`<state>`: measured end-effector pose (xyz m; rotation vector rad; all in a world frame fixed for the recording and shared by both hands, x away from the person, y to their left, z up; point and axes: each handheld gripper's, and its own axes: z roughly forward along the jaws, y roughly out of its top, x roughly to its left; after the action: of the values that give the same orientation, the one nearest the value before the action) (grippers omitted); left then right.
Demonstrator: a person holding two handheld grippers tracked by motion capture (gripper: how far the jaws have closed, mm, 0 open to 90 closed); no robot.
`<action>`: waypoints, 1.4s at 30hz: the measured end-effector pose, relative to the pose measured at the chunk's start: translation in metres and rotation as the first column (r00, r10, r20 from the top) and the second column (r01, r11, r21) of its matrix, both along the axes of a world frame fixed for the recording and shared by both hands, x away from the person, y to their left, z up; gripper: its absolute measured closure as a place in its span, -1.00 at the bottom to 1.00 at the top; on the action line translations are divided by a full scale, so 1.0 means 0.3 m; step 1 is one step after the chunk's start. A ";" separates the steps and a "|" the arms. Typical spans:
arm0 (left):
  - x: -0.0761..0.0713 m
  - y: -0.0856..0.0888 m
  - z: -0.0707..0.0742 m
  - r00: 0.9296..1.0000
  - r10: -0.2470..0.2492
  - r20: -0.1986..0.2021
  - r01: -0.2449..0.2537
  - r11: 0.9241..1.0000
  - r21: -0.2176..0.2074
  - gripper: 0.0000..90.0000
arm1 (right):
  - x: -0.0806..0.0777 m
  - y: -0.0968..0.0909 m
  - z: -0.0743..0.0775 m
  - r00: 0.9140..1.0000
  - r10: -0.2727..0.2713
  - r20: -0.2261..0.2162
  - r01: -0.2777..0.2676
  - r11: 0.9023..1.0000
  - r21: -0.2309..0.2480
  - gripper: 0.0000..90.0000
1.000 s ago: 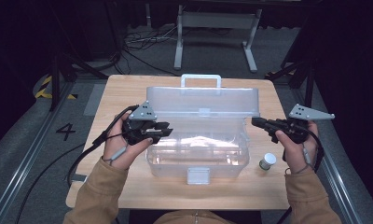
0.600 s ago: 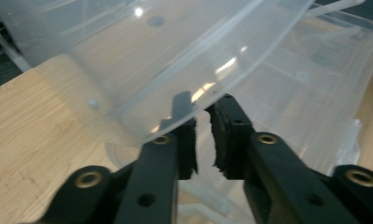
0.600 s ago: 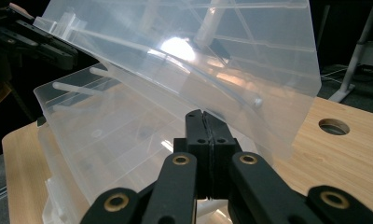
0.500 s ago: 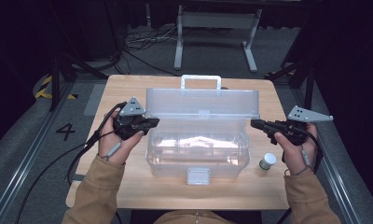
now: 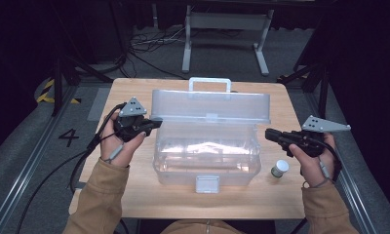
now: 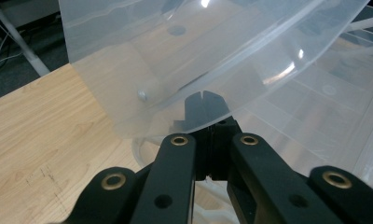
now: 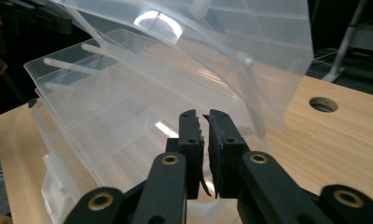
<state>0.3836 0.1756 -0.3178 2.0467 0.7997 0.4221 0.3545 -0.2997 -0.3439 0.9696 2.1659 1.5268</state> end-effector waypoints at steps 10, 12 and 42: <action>0.011 0.002 0.005 1.000 -0.011 -0.007 0.011 1.000 -0.009 0.99 | -0.017 0.008 0.010 0.990 -0.123 0.070 0.124 0.992 -0.011 0.17; 0.010 0.003 0.004 1.000 -0.011 -0.005 0.011 1.000 -0.007 0.99 | -0.011 0.016 0.012 0.985 -0.148 0.094 0.151 0.988 -0.022 0.11; -0.039 -0.006 -0.002 0.996 -0.086 -0.030 0.086 0.996 -0.004 0.60 | 0.113 0.150 0.035 0.917 -0.313 0.248 0.320 0.947 0.009 0.21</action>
<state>0.3719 0.1737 -0.3184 2.0810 0.7270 0.3421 0.3884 -0.2548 -0.3333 1.0036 1.7574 1.3714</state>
